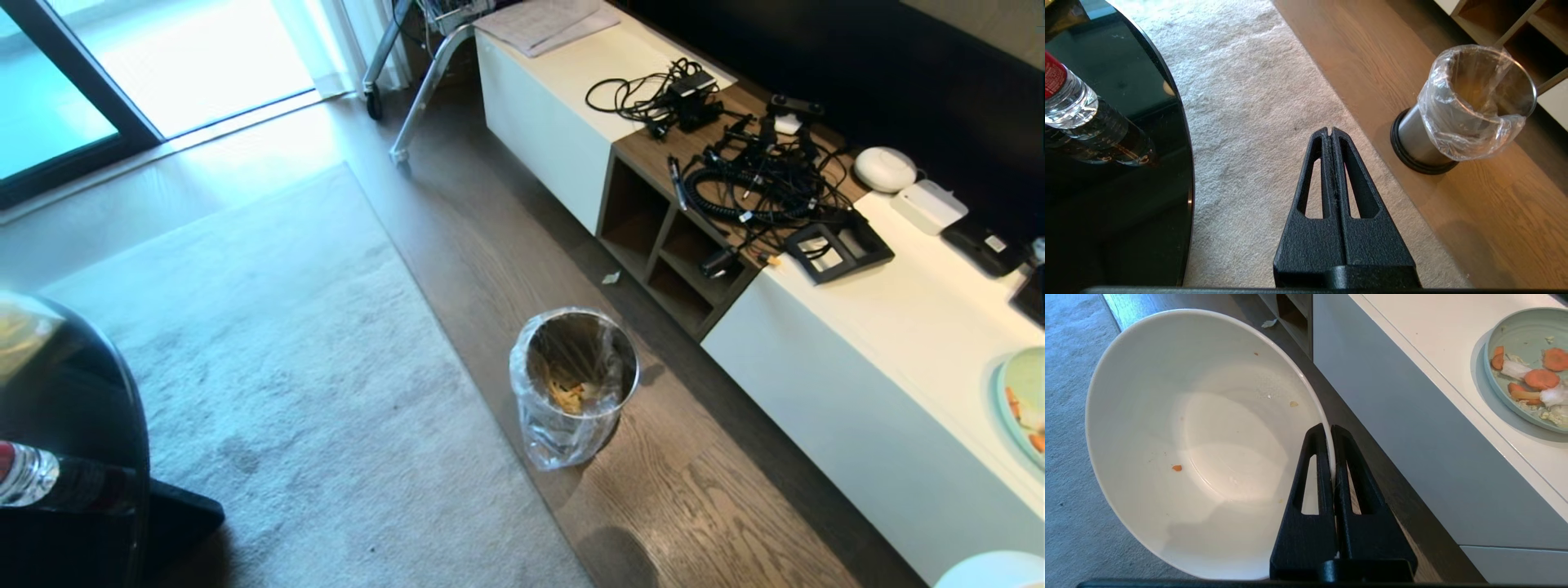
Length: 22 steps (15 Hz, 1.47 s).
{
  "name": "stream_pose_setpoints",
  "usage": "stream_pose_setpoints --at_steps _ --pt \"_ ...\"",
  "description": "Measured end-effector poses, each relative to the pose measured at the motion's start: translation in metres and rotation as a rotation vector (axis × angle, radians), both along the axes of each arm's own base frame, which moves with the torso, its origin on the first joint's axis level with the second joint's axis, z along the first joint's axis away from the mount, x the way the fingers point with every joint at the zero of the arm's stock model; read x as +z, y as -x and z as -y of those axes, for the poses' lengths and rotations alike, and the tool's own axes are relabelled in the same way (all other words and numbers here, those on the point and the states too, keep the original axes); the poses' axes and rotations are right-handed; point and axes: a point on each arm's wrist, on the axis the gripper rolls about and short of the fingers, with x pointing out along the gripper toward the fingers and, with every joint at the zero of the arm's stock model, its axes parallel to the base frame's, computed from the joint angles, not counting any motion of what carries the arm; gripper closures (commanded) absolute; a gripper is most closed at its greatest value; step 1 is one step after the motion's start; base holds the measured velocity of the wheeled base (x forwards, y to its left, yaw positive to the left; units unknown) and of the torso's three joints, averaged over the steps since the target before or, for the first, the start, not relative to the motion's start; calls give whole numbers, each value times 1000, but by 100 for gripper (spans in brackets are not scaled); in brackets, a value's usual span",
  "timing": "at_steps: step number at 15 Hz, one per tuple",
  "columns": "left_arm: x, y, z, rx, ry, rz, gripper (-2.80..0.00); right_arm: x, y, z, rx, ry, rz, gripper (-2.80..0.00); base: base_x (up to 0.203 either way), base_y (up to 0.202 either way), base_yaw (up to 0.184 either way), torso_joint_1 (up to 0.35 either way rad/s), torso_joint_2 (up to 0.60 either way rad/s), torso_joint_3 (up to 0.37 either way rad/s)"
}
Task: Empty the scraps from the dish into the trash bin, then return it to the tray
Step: Pick up the plate with leftover food
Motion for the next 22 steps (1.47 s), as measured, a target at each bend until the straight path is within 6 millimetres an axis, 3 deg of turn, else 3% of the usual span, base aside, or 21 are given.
stream_pose_setpoints --at_steps 22 --pt "0 0 0 0 1 0 0 0 0 0 0 0 0 0 0 0 0 1 1 202"
